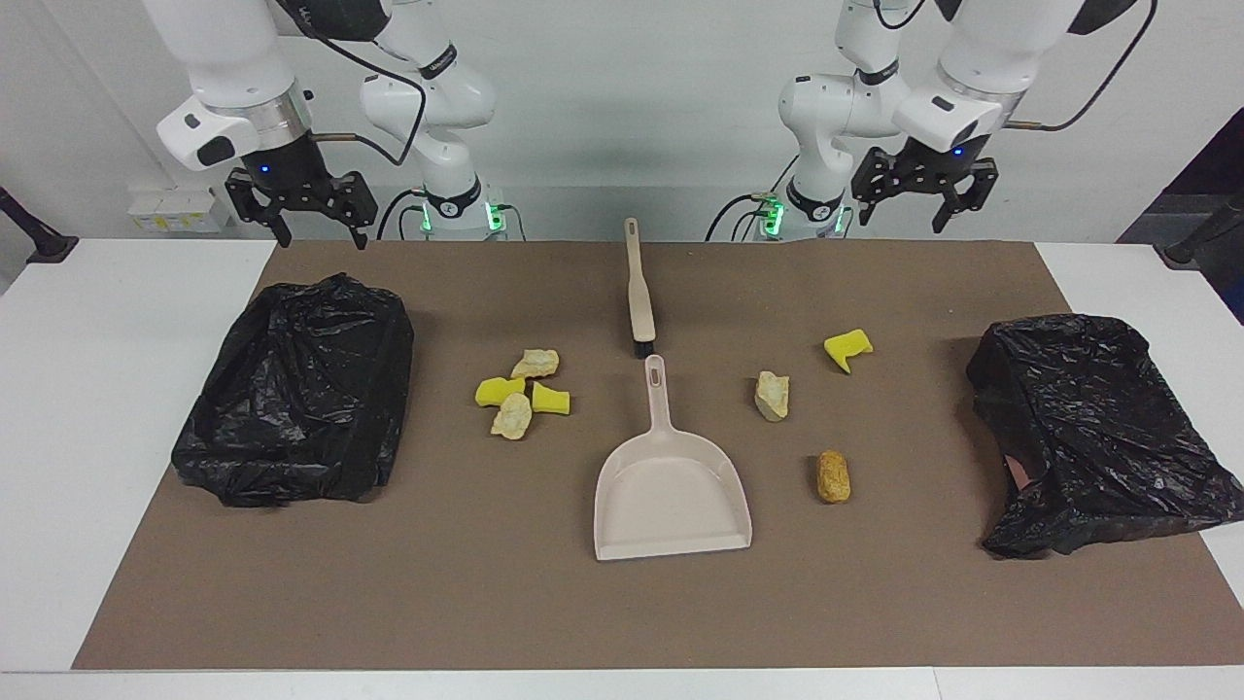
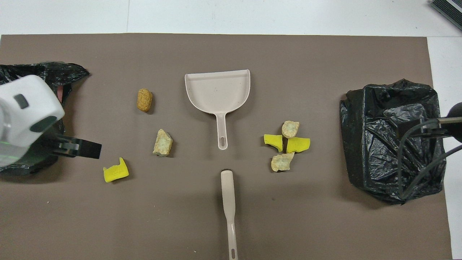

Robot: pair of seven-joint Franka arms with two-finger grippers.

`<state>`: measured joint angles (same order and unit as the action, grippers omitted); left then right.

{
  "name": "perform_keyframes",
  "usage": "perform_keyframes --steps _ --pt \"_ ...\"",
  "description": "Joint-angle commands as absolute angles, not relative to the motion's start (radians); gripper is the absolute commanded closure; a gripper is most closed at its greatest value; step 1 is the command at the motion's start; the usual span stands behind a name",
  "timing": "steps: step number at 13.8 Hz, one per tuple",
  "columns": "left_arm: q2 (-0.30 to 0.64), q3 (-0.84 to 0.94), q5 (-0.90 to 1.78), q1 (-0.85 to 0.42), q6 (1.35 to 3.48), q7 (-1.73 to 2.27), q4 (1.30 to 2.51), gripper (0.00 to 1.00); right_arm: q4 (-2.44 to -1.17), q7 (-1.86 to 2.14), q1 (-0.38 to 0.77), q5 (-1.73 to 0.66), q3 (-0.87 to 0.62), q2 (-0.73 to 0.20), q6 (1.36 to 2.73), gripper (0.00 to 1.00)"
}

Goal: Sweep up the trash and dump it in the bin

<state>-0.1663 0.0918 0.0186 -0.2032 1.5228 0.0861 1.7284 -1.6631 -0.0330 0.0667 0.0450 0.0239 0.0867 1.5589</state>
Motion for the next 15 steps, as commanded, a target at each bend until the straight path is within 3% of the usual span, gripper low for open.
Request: perform_keyframes --steps 1,7,10,15 --pt "-0.267 0.159 0.047 -0.212 1.606 0.145 1.909 0.00 -1.652 -0.092 0.115 0.037 0.014 0.022 1.565 0.00" --pt "-0.321 0.385 0.146 -0.210 1.775 0.354 2.132 0.00 -1.625 -0.345 0.313 0.018 0.011 -0.214 1.745 0.00" --pt "-0.313 0.518 0.184 -0.210 1.882 0.450 2.218 0.00 -1.565 -0.400 0.363 -0.059 -0.002 -0.343 1.816 0.00" --pt "-0.241 0.710 0.192 -0.212 2.066 0.672 2.298 0.00 -1.496 -0.532 0.428 -0.144 -0.008 -0.460 1.882 0.00"
